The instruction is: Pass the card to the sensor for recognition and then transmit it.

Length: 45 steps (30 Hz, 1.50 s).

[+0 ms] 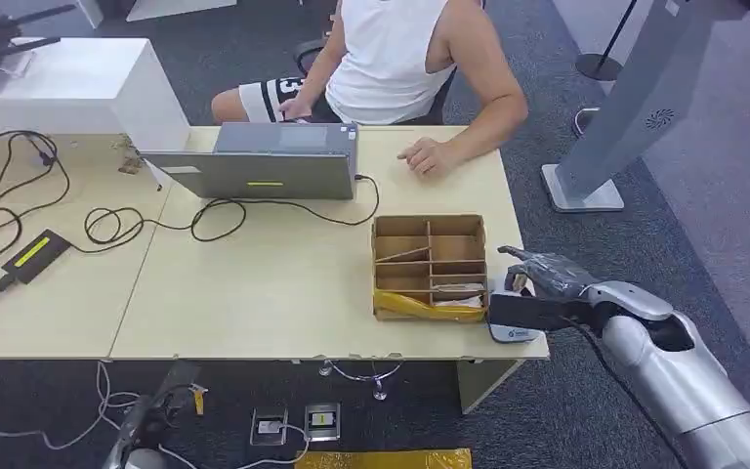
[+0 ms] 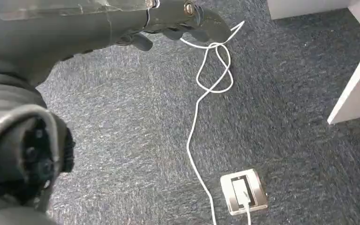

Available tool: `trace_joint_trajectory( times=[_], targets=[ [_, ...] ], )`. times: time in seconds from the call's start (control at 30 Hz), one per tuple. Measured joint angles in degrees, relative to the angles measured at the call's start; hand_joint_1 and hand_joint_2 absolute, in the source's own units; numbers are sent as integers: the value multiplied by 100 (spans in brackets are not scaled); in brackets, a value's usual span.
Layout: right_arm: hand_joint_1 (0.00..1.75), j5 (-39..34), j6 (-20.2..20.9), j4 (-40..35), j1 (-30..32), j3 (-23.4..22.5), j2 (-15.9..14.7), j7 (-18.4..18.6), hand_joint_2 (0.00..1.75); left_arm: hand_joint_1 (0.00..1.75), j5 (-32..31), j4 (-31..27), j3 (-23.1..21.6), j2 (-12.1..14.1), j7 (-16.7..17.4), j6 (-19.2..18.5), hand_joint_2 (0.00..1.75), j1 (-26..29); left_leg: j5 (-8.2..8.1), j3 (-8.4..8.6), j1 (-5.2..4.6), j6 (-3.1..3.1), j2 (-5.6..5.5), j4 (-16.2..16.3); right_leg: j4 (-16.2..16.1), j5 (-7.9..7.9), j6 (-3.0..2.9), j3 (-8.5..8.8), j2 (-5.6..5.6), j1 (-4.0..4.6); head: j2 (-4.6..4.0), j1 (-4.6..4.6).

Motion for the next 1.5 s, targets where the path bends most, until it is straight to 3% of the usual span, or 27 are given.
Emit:
trace_joint_trajectory(
  times=[0.57,1.03,1.5],
  targets=[
    [175,214,-306,384,22,326,50,44,175,0,-498,-127,424,-135,231,-22,0,55,6,-6,0,-2,-28,0,0,1,0,1,-29,0,0,-2],
    [175,234,-332,582,12,330,125,81,175,0,-1032,-850,702,-245,621,-112,0,366,8,-4,-2,2,-28,1,-2,3,3,6,-28,-3,0,0],
    [175,190,-348,638,-6,317,151,153,175,0,-1263,-1143,826,-286,717,-236,0,469,10,3,-1,1,-27,1,-2,7,5,13,-27,-2,0,0]
  ],
)
